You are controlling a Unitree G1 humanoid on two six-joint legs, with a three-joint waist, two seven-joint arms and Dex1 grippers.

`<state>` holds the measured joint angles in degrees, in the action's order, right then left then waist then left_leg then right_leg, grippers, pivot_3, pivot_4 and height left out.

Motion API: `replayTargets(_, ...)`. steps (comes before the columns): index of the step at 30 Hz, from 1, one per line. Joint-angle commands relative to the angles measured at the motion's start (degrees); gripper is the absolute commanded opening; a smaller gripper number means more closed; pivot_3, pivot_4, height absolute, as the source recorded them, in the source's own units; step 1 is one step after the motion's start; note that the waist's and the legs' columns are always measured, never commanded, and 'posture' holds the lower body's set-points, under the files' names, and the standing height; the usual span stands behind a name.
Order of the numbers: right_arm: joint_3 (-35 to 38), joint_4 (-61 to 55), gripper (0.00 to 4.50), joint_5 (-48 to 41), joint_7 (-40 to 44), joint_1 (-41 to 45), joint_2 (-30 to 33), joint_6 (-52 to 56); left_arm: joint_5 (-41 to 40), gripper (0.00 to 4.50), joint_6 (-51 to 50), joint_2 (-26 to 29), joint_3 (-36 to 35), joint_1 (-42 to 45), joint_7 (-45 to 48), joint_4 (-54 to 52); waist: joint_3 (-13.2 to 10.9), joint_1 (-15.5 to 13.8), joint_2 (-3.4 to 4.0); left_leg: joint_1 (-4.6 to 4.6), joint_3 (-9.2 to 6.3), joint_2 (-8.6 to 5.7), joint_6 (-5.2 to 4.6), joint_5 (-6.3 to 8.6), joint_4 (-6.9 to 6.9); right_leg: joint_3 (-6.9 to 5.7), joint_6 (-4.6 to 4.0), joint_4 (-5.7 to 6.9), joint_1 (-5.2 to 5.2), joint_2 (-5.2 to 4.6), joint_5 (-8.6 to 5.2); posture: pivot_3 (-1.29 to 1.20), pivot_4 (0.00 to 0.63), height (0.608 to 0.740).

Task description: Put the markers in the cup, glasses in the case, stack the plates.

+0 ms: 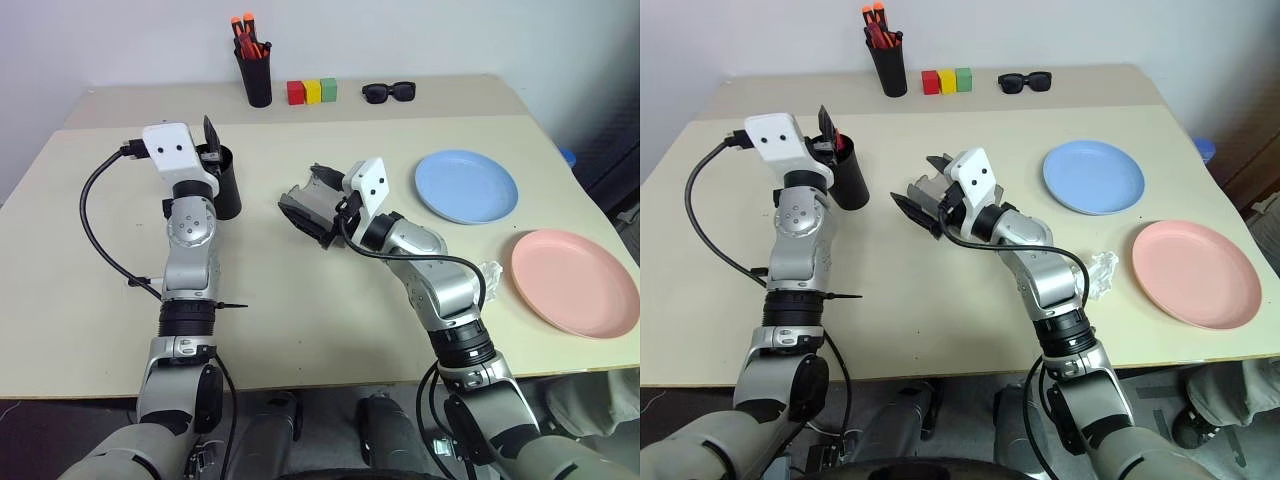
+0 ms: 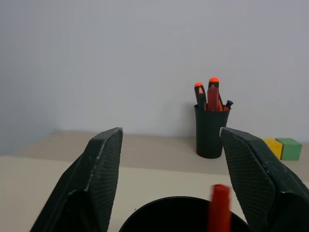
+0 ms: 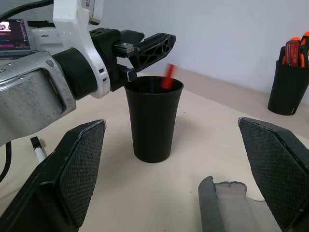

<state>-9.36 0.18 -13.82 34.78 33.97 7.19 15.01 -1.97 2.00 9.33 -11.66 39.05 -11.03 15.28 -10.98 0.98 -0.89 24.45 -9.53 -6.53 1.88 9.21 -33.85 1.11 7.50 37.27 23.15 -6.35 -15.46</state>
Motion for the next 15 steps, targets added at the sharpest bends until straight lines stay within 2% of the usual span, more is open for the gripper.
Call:
replayTargets(1, 0.0, -2.5, 4.5, -0.8, 0.2, 0.4, -0.6, -0.3, -1.6, 3.38, -1.5, 0.1, -3.4, 1.0, -3.1, -4.4, 0.0, 0.1, 0.0, 0.0, 0.0, 0.0, 0.0, 0.0, 0.0, 0.0, 0.0, 0.0, 0.0, 0.0, 0.0, 0.0, 0.15, 0.74)
replayTargets(4, 0.0, -2.8, 4.5, -0.7, 1.5, 0.5, 0.9, -0.6, -4.3, 3.38, -9.5, 1.5, -7.7, 0.0, -5.5, -11.3, 0.0, 0.2, 0.0, 0.0, -0.01, 0.01, 0.0, 0.0, 0.0, 0.0, 0.0, 0.02, 0.02, 0.01, 0.0, 0.0, 0.15, 0.74)
replayTargets(8, -0.6, -3.6, 4.5, -1.3, 6.6, 0.4, 4.4, -0.6, -6.9, 4.45, -22.6, 3.3, -13.5, -2.3, -9.2, -21.0, 0.0, 0.2, 0.0, 0.0, -0.01, 0.02, 0.0, 0.0, 0.0, 0.0, 0.0, 0.03, 0.02, 0.03, 0.0, 0.0, 0.15, 0.74)
replayTargets(11, -1.2, -3.8, 4.5, -2.1, 11.3, 0.2, 7.5, -0.8, -6.4, 4.45, -39.6, 2.8, -17.9, -3.4, -15.8, -28.8, 0.0, 0.2, 0.0, 0.0, 0.0, 0.02, 0.0, 0.0, -0.01, 0.0, 0.0, 0.02, 0.0, 0.03, 0.0, 0.0, 0.15, 0.74)
replayTargets(15, -2.6, -3.7, 4.5, -3.1, 18.3, 0.2, 11.1, -0.8, -6.0, 4.45, -61.1, -3.4, -23.8, -2.1, -23.5, -37.5, 0.0, -0.2, -0.03, -0.01, -0.05, 0.01, 0.01, 0.01, -0.1, -0.06, 0.03, 0.01, -0.11, 0.07, 0.0, 0.0, 0.15, 0.74)
